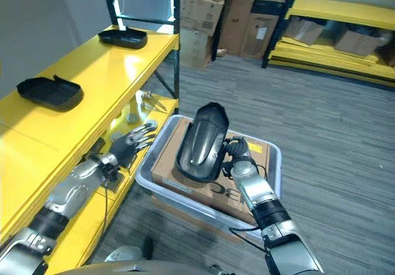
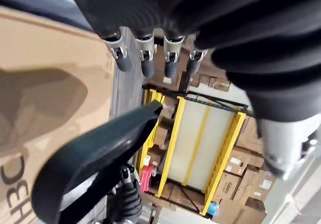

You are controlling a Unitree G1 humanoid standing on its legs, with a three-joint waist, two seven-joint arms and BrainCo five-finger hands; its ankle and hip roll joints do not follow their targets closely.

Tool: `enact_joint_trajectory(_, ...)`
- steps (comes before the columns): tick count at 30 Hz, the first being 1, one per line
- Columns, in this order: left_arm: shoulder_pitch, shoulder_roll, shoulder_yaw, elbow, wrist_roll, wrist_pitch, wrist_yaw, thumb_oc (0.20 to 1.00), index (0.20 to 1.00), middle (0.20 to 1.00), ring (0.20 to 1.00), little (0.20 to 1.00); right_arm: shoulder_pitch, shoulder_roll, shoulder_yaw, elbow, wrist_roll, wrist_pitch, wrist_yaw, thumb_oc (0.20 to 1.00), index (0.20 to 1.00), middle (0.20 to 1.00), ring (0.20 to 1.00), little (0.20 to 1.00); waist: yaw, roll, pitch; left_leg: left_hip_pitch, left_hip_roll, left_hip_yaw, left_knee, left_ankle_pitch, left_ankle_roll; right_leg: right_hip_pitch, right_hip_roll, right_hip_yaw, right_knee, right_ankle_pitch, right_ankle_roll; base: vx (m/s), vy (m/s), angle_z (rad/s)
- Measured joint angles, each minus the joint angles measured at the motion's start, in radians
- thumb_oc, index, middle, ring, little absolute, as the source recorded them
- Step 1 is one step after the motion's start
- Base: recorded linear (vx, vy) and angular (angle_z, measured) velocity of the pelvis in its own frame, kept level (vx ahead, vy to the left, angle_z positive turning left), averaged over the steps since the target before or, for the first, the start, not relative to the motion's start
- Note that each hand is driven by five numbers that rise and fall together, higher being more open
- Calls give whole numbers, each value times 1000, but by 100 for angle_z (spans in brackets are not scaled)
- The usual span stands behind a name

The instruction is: Move parts from the plastic box to the shelf.

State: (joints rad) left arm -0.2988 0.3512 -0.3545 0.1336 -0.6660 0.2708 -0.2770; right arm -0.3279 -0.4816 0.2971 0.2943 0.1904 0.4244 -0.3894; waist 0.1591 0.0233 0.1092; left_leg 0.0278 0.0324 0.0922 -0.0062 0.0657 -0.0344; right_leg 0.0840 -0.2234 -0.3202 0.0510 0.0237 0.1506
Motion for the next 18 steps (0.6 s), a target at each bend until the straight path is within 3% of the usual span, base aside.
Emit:
enact_joint_trajectory(4, -14, -24, -64, 70, 1, 129, 55, 1000, 1000, 1000, 1000, 1000, -9, 0, 29, -2, -12, 16, 11, 200, 200, 200, 200, 200, -28, 3, -2, 13, 11, 28, -6, 0, -1, -4, 10, 23, -6, 7, -3, 18, 3, -20)
enact_joint_trajectory(8, -44, -40, -83, 174, 14, 212, 127, 1000, 1000, 1000, 1000, 1000, -45, 1, 74, -1, -33, 23, 18, 200, 200, 200, 200, 200, -50, 4, -3, 21, 20, 52, -14, 1, -3, -12, 19, 49, -20, 19, -9, 15, -7, -21)
enact_joint_trajectory(14, -97, -34, -67, 255, 106, 220, 222, 1000, 1000, 1000, 1000, 1000, -75, -1, 90, 3, -39, 23, 43, 200, 200, 200, 200, 200, -58, 3, -12, 29, 28, 83, -15, 1, -3, -14, 23, 65, -40, 34, -13, 16, -8, -13)
enact_joint_trajectory(18, -104, -17, -37, 263, 130, 219, 217, 1000, 1000, 1000, 1000, 1000, -75, -2, 90, 14, -39, 23, 61, 200, 200, 200, 200, 200, -58, 4, -24, 38, 28, 97, -19, 1, -3, -12, 23, 72, -50, 43, -12, 7, -4, -11)
